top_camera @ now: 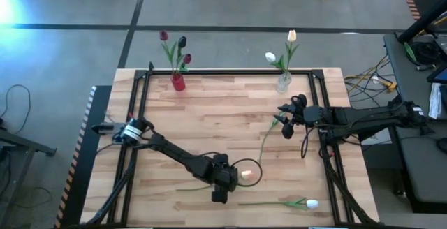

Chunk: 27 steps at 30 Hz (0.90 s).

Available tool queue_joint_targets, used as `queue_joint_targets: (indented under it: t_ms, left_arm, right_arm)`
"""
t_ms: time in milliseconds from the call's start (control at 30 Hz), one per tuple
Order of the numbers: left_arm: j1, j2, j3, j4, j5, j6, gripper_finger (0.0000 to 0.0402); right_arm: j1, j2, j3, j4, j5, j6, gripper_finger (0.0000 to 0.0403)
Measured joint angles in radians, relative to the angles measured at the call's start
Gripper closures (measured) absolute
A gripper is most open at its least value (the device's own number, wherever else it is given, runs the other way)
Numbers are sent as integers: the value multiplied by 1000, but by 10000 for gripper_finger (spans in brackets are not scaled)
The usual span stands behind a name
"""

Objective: Sort flowers into vase by color
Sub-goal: Put the light pink flower into the transparent vase

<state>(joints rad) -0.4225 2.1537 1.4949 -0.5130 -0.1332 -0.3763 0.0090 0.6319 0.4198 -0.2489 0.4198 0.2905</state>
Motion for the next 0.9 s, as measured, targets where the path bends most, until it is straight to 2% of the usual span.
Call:
queue_joint_targets:
  t_ms: [133, 267, 333, 400, 567, 800, 900]
  left_arm:
    - [-4, -8, -11, 13, -40, 20, 256]
    - [-8, -47, -71, 35, -135, 30, 356]
    - [-8, -77, -122, 80, -172, 34, 388]
    - [-7, -124, -191, 152, -177, 35, 387]
    - [6, -282, -430, 491, -199, 61, 398]
    - [101, -498, -780, 1099, -223, 190, 400]
    - [175, -555, -890, 1345, -176, 248, 400]
  right_arm:
    - [0, 0, 0, 0, -1, 0, 211]
    - [0, 0, -2, -1, -1, 0, 211]
    - [0, 0, -7, -3, -2, -1, 211]
    - [2, 0, -14, -1, -1, -4, 211]
    - [30, 7, -53, 76, -3, -15, 211]
    - [76, 83, -154, 484, -42, -70, 211]
    - [80, 154, -193, 695, -67, -108, 211]
